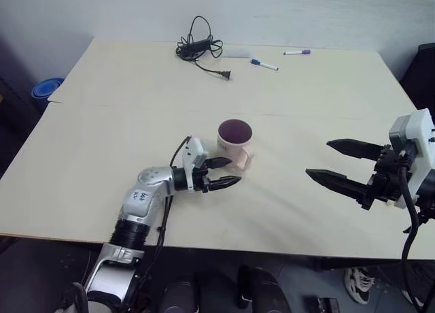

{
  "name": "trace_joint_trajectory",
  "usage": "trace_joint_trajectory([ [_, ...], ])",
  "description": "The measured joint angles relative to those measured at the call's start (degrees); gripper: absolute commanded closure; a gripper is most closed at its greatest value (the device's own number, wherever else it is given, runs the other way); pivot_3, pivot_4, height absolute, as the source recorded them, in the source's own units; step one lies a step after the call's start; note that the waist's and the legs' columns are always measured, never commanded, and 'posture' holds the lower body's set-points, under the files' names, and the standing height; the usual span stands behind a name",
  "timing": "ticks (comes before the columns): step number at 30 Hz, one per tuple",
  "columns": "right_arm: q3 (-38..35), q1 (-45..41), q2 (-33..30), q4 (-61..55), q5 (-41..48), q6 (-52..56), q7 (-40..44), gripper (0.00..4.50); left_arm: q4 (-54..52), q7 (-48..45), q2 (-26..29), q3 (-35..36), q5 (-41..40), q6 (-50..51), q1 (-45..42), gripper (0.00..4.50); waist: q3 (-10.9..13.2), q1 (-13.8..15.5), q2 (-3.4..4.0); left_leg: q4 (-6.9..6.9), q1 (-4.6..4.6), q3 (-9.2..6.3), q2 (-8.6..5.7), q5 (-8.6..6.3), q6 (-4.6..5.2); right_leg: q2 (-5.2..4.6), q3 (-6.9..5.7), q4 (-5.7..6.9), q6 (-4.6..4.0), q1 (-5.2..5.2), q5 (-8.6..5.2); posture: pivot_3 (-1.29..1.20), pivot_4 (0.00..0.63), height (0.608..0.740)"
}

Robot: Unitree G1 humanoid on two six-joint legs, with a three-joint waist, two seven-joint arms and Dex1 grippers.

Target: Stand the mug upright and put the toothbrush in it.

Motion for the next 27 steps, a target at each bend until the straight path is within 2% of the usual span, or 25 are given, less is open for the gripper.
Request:
trace_joint_trajectory([
  [3,2.40,-1.87,-0.01,1.15,-1.32,-0.33,0.23,0.00,-2.84,0.12,1.62,0.16,-0.34,1.55,1.41,0.03,0.00,-0.06,0.00,0.00,0.00,0.00,0.02,0.00,0.00,0.01,0.02,0.01,0.00,0.00,0.00,0.00,0.150,0.740],
  [7,6.52,-4.35,-0.29,4.31,-5.73,0.12,-1.46,0.00,-10.93,-0.24,8.22,2.11,-1.76,5.16,5.65,0.03,-0.01,-0.29,0.01,-0.04,0.02,0.02,0.05,-0.01,-0.03,0.01,0.05,0.04,-0.01,-0.01,0.00,0.00,0.150,0.740],
  [9,8.01,-6.63,-0.71,8.84,-9.19,1.33,-4.84,0.00,-18.15,-3.83,18.51,4.40,-3.13,7.69,11.20,0.03,0.01,-1.19,-0.03,-0.04,0.00,0.10,0.20,-0.06,-0.15,0.02,0.06,0.14,-0.12,-0.08,0.01,0.00,0.150,0.740],
  [10,8.65,-7.67,-1.68,13.36,-12.42,1.92,-6.71,0.00,-21.65,-6.82,25.56,7.47,-4.77,9.94,14.44,0.03,0.03,-1.58,-0.04,-0.04,-0.01,0.10,0.20,-0.07,-0.17,0.03,0.04,0.15,-0.18,-0.11,-0.02,0.00,0.150,0.740],
  [12,10.50,-8.87,-3.75,21.14,-18.81,1.90,-8.07,0.00,-26.29,-12.08,34.94,13.35,-8.19,12.73,16.22,0.03,0.10,-1.27,0.12,0.01,-0.05,0.09,0.08,-0.06,-0.13,-0.01,-0.02,-0.02,-0.19,-0.13,-0.04,0.00,0.150,0.740],
  [14,14.92,-13.21,-4.83,28.68,-24.26,1.77,-8.25,0.00,-29.75,-17.24,42.01,17.36,-13.07,15.01,14.99,0.03,0.12,-0.79,0.23,0.05,-0.06,0.12,0.03,-0.05,-0.07,-0.02,-0.01,-0.15,-0.14,-0.10,0.00,0.00,0.150,0.740],
  [16,17.58,-17.68,-4.93,36.12,-28.60,1.70,-8.76,0.00,-31.12,-19.64,44.63,20.12,-18.27,18.10,11.37,0.03,0.09,-0.40,0.48,0.05,-0.04,0.16,-0.03,-0.06,0.03,-0.02,0.00,-0.23,-0.05,-0.07,0.05,0.00,0.150,0.740],
  [21,25.52,-32.81,-0.89,57.63,-38.34,-2.33,-5.62,0.00,-29.49,-16.84,43.69,20.53,-32.24,28.13,-6.18,0.03,0.09,-1.03,0.60,-0.07,-0.05,0.26,0.01,-0.03,-0.03,0.13,0.05,-0.18,0.07,-0.08,0.12,0.00,0.150,0.740],
  [24,28.91,-39.20,2.62,69.98,-43.16,-4.80,-2.71,0.00,-29.53,-15.98,43.65,19.65,-35.41,30.28,-8.82,0.03,0.09,-2.07,0.66,-0.23,-0.05,0.37,0.06,-0.02,-0.10,0.25,-0.06,-0.17,0.08,-0.14,0.13,0.00,0.150,0.740],
  [27,30.87,-42.29,4.28,78.19,-46.86,-7.13,-0.35,0.00,-30.28,-16.67,44.82,17.98,-35.09,29.69,-8.38,0.03,0.11,-2.53,0.69,-0.28,-0.08,0.38,0.08,-0.01,-0.12,0.28,-0.13,-0.23,0.08,-0.17,0.13,0.00,0.150,0.740],
])
